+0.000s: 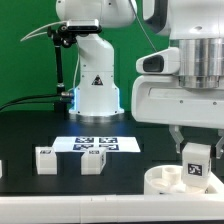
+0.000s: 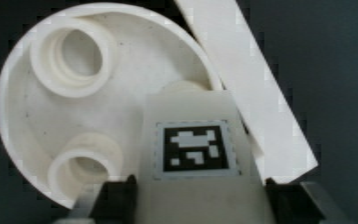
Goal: Assemble stool
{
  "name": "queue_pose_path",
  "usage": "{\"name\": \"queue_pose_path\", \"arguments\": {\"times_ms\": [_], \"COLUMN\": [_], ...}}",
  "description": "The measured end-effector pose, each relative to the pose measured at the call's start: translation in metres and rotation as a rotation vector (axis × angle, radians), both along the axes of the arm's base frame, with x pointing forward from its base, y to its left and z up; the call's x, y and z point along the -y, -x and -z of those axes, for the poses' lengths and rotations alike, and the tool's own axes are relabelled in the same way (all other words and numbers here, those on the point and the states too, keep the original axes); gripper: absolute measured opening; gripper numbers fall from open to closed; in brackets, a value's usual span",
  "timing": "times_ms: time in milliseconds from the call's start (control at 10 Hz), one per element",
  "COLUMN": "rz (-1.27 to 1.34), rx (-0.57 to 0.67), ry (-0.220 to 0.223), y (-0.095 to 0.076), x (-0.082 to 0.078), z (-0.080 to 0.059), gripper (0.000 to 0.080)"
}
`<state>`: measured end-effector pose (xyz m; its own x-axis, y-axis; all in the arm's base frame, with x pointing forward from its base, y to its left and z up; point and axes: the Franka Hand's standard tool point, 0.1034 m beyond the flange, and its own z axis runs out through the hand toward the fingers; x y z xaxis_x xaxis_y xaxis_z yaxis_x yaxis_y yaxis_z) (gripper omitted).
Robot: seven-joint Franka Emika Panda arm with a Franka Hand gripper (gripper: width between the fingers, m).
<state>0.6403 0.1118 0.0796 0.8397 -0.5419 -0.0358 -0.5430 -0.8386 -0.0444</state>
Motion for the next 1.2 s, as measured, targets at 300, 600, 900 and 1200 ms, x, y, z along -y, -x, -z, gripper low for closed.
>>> {"name": "queue_pose_path", "arguments": {"times_ms": [300, 600, 900, 1200], "rz": [0.443, 0.95, 1.007, 0.76], "rx": [-0.02, 0.011, 0.017, 0.01], "ry": [0.022, -0.026, -0.04, -0.035], "y": [0.0069, 0.0057, 0.0056, 0.0045], "x": [-0.0082, -0.0056, -0.0055, -0.0091], "z": [0.0023, 0.0031, 0.0031, -0.0034], "gripper": [0.0337, 0.0337, 0.0338, 0.0619]}}
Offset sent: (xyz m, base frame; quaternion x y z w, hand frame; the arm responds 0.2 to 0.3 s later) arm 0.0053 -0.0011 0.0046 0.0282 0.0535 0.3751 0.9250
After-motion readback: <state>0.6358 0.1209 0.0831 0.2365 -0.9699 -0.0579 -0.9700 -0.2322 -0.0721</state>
